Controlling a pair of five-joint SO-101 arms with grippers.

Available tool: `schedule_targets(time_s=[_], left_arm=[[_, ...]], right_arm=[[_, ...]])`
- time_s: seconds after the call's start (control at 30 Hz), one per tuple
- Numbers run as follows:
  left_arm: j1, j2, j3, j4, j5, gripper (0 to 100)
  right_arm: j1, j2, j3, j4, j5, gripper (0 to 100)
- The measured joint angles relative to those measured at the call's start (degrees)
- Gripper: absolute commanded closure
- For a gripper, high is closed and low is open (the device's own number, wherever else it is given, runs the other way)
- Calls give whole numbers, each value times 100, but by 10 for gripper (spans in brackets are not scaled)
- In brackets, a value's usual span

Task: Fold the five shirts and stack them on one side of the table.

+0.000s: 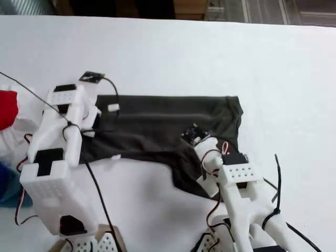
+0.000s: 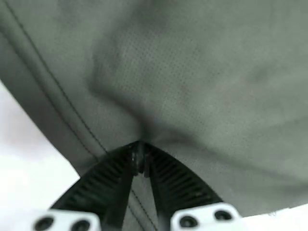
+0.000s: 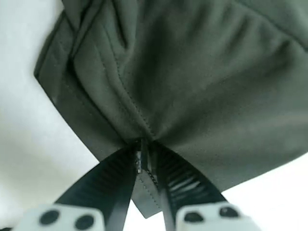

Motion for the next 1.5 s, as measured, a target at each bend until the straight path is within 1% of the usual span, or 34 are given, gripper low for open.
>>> schedule_targets(time_s=[0.2,0.53,0.7,0.77,0.87,0.9,0.97,1.03,1.23,1.5], left_arm=[[0,0,0,0,0,976],[0,18,0,9,0,976],[0,18,0,9,0,976],[0,18,-9,9,0,976],[0,18,-9,9,0,976],[0,18,-9,9,0,976],[0,18,-9,9,0,976],[0,26,-9,9,0,976],[0,26,-9,9,0,976],[0,26,-9,9,0,976]], right_arm=[[0,0,-18,53,0,978],[-35,0,-703,738,0,978],[-123,0,-765,967,0,967],[-325,0,-765,976,0,916],[-782,0,-765,1037,0,810],[-932,0,-765,1037,0,797],[-1169,0,-765,1037,0,810],[-1240,0,-765,1020,9,832],[-1204,9,-765,756,0,848],[-1152,9,-765,738,0,850]])
